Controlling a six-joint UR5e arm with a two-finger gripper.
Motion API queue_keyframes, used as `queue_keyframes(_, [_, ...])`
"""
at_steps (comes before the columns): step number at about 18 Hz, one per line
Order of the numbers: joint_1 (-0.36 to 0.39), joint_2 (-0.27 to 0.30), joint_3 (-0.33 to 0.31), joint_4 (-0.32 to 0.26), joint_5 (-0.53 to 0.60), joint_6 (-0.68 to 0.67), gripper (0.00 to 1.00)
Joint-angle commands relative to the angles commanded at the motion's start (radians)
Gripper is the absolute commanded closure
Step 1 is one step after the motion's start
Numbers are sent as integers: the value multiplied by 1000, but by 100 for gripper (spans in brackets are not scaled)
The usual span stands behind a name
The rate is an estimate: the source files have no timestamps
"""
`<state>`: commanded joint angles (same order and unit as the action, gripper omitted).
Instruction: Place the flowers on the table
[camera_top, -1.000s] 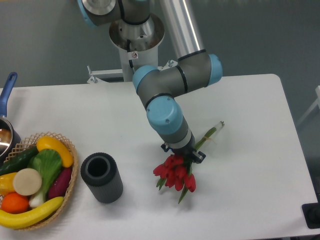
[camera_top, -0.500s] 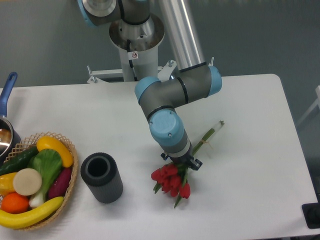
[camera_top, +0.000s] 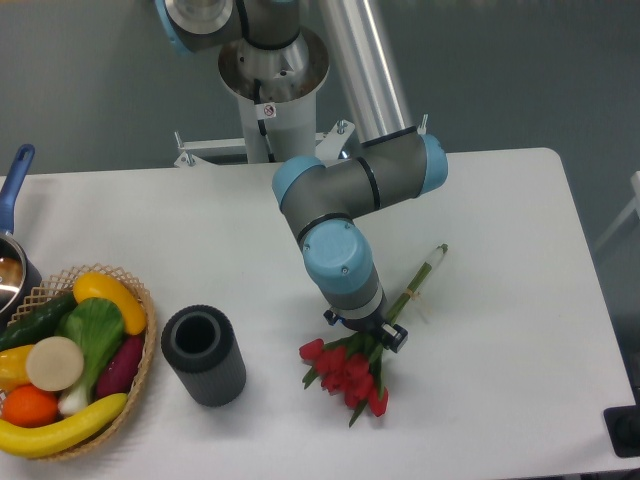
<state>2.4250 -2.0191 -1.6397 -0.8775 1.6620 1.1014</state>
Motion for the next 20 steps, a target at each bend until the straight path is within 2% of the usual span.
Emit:
queue_keyframes(4, [66, 94, 26, 3, -169, -49, 0])
queue_keyframes(6, [77, 128, 58, -5, -179, -52, 0])
queue_keyframes(8, [101, 166, 66, -37, -180, -46, 0])
queue_keyframes(9, [130, 210, 66, -87, -197, -35, 0])
queue_keyframes(10, [152, 229, 67, -127, -224, -9, 0])
queue_keyframes(11, [192, 264, 58, -164, -269, 47, 0])
queue_keyframes(12, [216, 287, 41, -175, -290, 89, 0])
queue_keyframes(14, [261, 336, -6, -179, -303, 187, 0])
queue_keyframes(16, [319, 410, -93, -176, -303, 321, 0])
queue_keyframes(17, [366, 443, -119, -186, -312, 427, 0])
queue_keyframes(18, [393, 465, -138, -210, -315, 507, 0])
queue_keyframes(20, [425, 487, -146, -245, -317, 567, 0])
